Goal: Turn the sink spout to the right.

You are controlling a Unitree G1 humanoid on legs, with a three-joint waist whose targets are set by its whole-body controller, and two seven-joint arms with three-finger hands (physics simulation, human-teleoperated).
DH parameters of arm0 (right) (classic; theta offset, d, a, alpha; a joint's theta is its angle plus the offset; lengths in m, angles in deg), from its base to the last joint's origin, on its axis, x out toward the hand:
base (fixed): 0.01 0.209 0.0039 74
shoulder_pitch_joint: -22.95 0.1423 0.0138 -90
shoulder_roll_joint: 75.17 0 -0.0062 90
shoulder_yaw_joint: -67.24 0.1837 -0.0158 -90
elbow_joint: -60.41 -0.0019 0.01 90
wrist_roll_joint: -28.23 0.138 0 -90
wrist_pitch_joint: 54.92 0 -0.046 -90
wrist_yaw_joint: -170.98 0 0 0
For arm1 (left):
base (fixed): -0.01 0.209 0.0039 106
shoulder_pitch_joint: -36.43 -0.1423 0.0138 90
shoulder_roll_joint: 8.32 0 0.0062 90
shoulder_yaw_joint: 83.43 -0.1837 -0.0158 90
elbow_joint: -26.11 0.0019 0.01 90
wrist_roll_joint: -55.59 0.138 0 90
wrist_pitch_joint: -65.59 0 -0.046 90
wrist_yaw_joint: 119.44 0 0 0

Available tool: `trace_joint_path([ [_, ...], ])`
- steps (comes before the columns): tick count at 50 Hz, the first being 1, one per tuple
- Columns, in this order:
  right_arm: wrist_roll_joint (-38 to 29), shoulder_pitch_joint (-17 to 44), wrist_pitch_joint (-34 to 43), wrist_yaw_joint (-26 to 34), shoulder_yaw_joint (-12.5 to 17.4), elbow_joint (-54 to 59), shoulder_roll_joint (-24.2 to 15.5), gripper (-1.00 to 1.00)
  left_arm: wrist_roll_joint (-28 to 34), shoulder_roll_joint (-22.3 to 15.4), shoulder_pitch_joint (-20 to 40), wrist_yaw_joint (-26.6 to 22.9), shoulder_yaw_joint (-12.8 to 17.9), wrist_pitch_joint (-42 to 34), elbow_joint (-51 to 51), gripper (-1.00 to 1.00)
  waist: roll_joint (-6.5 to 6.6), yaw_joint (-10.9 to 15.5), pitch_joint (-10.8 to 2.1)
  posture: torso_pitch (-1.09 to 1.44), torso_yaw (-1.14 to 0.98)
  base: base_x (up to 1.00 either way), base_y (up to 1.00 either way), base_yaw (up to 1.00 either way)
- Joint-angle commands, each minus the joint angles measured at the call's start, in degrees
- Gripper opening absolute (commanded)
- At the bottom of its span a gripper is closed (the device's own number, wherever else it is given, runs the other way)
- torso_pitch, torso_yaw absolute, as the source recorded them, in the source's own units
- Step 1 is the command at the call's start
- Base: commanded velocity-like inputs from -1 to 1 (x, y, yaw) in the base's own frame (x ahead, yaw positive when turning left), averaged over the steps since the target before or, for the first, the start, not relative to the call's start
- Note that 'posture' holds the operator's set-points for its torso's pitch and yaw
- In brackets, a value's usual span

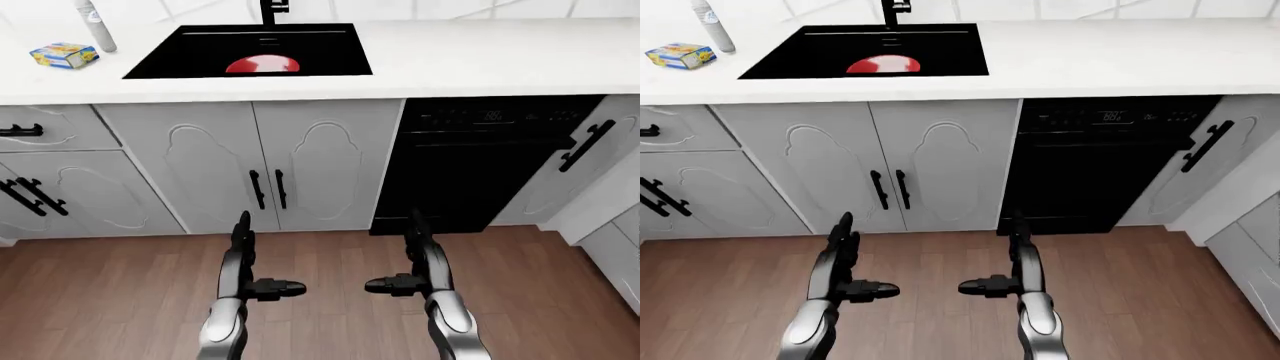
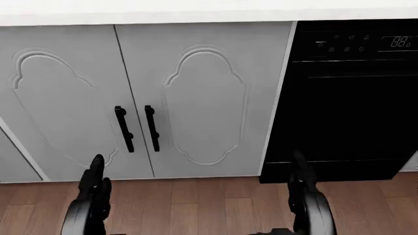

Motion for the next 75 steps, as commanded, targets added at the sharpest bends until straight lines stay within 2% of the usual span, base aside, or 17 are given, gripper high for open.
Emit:
trace_joint_path([
  [1, -0.8, 0.1, -2.2, -0.2, -0.5, -8.5, -0.3, 1.00, -1.9, -0.5, 2.6, 0.1, 1.6, 1.3, -5.4, 1.00, -0.45, -0.1, -0.05, 0.00, 0.00, 0.00, 0.00, 0.00],
  [3, -2.2, 0.6, -2.2, -1.4, -0.2, -7.5, -0.3, 1.00, -2.1, -0.6, 3.0, 0.3, 1.7, 1.5, -4.6, 1.00, -0.07, 0.3, -3.54, 0.00, 0.00, 0.00, 0.00, 0.00],
  [5, -2.5, 0.6, -1.9, -1.4, -0.4, -7.8, -0.1, 1.00, -2.3, -0.7, 2.7, 0.3, 1.7, 1.0, -5.5, 1.00, -0.31, 0.3, -0.89, 0.00, 0.00, 0.00, 0.00, 0.00],
  [7, -2.6, 0.6, -1.9, -1.2, -0.4, -7.9, -0.2, 1.00, -2.2, -0.7, 3.1, 0.6, 1.8, 1.4, -4.6, 1.00, -0.40, 0.3, -3.99, 0.00, 0.00, 0.00, 0.00, 0.00],
  [22, -4.8, -0.5, -0.4, -2.9, 0.0, -10.5, -0.2, 1.00, -2.1, -1.1, 4.0, 1.3, 2.3, 2.0, -3.3, 1.00, 0.17, 0.3, -6.05, 0.00, 0.00, 0.00, 0.01, 0.00],
  [25, -4.8, -0.6, -0.5, -2.9, 0.0, -10.4, -0.2, 1.00, -1.9, -1.1, 4.0, 1.4, 2.1, 2.2, -3.0, 1.00, -3.83, 0.0, -3.77, 0.00, 0.00, 0.00, 0.84, 0.00],
  [28, -5.8, -0.5, -0.4, -3.1, -0.4, -10.2, -0.2, 1.00, -1.9, -1.1, 4.1, 1.4, 2.1, 2.3, -2.8, 1.00, -4.10, -0.4, -3.73, 0.00, 0.00, 0.00, 0.99, 0.00],
  [32, -5.1, -1.0, -0.3, -2.7, -0.1, -11.1, -0.1, 1.00, -1.7, -1.0, 3.8, 1.4, 2.0, 2.5, -3.0, 1.00, -2.98, -0.7, -2.39, 0.00, 0.00, 0.00, 0.83, 0.00],
  [36, -4.5, -1.0, -0.6, -2.4, 0.0, -11.2, -0.1, 1.00, -1.7, -1.0, 3.7, 1.4, 2.0, 2.4, -3.2, 1.00, 6.97, -0.3, -2.56, 0.00, 0.00, 0.00, 0.03, 0.00],
  [37, -4.4, -1.0, -0.5, -2.3, 0.0, -11.2, -0.1, 1.00, -1.7, -1.0, 3.7, 1.4, 2.0, 2.4, -3.2, 1.00, 2.90, -0.6, -2.08, 0.00, 0.00, 0.00, 0.00, 0.00],
  [47, -4.6, -1.0, -0.2, -2.3, -0.2, -11.4, -0.1, 1.00, -1.9, -1.1, 4.1, 1.6, 2.3, 2.4, -2.9, 1.00, -2.94, 1.1, -3.53, 0.00, 0.00, 0.00, 0.00, 0.00],
  [52, -4.1, -0.9, -0.4, -1.9, 0.0, -11.5, -0.1, 1.00, -2.0, -1.1, 4.6, 1.8, 2.4, 2.7, -2.0, 1.00, -1.38, 0.9, -4.20, 0.00, 0.00, 0.00, 0.00, 0.00],
  [54, -3.5, 1.5, 3.0, -1.4, 0.8, -10.6, -0.8, 1.00, -9.9, -2.0, 7.0, -1.5, 4.9, -8.7, -4.6, 1.00, -0.92, 0.8, -4.47, 0.00, 0.00, 0.00, 0.00, 0.00],
  [57, -3.1, 7.1, 17.3, 0.7, 4.2, -19.4, -4.0, 1.00, -8.2, -4.5, 13.4, 2.5, 6.8, -7.2, -0.3, 1.00, -0.57, 0.8, -5.02, 0.00, 0.00, 0.00, 0.00, 0.00],
  [61, 1.4, 17.7, 33.9, 3.8, 10.5, -25.0, -9.5, 1.00, -12.8, -10.1, 26.5, 2.8, 8.8, -25.6, -1.7, 1.00, -0.31, 0.8, -5.47, 0.00, 0.00, 0.00, 0.00, 0.00],
  [65, 3.5, 29.2, 45.6, 4.5, 12.9, -24.9, -15.9, 1.00, -12.0, -15.4, 40.2, 4.8, 10.1, -28.5, 8.6, 1.00, -0.60, 0.9, -5.39, 0.00, 0.00, 0.00, 0.00, 0.00],
  [75, 4.1, 46.0, 49.2, 5.6, 13.2, -9.7, -25.3, 1.00, -6.9, -20.8, 62.2, 6.2, 7.9, -27.0, 30.8, 1.00, -0.71, 0.6, -5.57, 0.00, 0.00, 0.00, 0.00, 0.00],
])
